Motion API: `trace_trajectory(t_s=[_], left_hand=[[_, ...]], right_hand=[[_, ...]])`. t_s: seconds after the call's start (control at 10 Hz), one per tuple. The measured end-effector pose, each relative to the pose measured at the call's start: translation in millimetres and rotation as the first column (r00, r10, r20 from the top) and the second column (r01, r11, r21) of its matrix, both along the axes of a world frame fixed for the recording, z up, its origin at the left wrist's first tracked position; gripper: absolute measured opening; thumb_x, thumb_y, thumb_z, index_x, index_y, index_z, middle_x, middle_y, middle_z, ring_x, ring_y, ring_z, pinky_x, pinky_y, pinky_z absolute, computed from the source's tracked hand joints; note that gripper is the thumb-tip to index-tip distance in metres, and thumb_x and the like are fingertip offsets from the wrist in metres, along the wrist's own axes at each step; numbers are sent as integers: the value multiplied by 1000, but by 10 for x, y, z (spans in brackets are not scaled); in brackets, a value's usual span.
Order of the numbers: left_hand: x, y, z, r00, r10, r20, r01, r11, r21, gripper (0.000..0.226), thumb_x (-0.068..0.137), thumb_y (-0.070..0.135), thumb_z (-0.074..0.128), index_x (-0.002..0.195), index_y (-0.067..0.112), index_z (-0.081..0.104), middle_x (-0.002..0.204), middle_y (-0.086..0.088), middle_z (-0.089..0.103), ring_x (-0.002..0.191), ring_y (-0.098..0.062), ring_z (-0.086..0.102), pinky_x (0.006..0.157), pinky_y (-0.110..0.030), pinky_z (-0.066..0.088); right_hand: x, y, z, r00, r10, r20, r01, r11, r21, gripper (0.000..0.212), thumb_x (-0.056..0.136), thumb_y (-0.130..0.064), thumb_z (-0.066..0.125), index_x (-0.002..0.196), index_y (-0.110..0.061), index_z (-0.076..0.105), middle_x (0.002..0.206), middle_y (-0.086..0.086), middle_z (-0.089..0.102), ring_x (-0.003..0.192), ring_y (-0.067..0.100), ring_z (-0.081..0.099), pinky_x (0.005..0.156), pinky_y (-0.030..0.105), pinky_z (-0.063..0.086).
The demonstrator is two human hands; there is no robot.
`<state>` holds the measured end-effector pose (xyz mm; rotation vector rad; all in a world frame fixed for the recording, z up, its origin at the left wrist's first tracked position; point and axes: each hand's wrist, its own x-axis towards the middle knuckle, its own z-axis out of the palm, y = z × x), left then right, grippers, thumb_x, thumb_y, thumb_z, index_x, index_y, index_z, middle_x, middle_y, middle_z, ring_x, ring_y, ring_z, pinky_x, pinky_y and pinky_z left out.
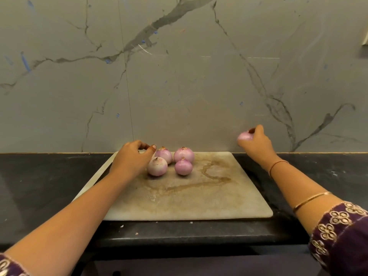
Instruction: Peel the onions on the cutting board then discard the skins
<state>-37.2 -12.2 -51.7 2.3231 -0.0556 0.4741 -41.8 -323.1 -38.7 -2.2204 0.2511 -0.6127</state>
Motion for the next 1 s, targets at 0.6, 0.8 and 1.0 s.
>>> trace_trajectory(t_s=[0.6,0.8,1.0], left_hand=[[-271,180,-21,999,13,38,-10,997,-74,27,93,37,55,107,16,65,120,-2,62,107,-20,56,78,-26,37],[-319,184,-16,998,12,59,-9,998,-60,26,93,35,55,109,17,64,121,-2,61,105,-18,55,77,-26,37],[-327,184,0,997,-14,79,19,998,-60,21,93,36,54,106,22,62,124,-2,59,108,-19,54,80,-28,40]], right_hand=[[-695,1546,-134,880,431,-201,-472,737,-484,49,84,-25,62,127,-26,39,123,1,49,116,25,41,83,33,24],[-774,1574,-108,853,451,-264,-521,707,-478,77,86,-25,59,149,-34,17,149,-2,32,133,29,31,103,43,24],[-797,1573,-99,885,425,-190,-460,738,-493,78,86,-32,57,151,-32,15,149,0,31,134,28,31,106,44,26]])
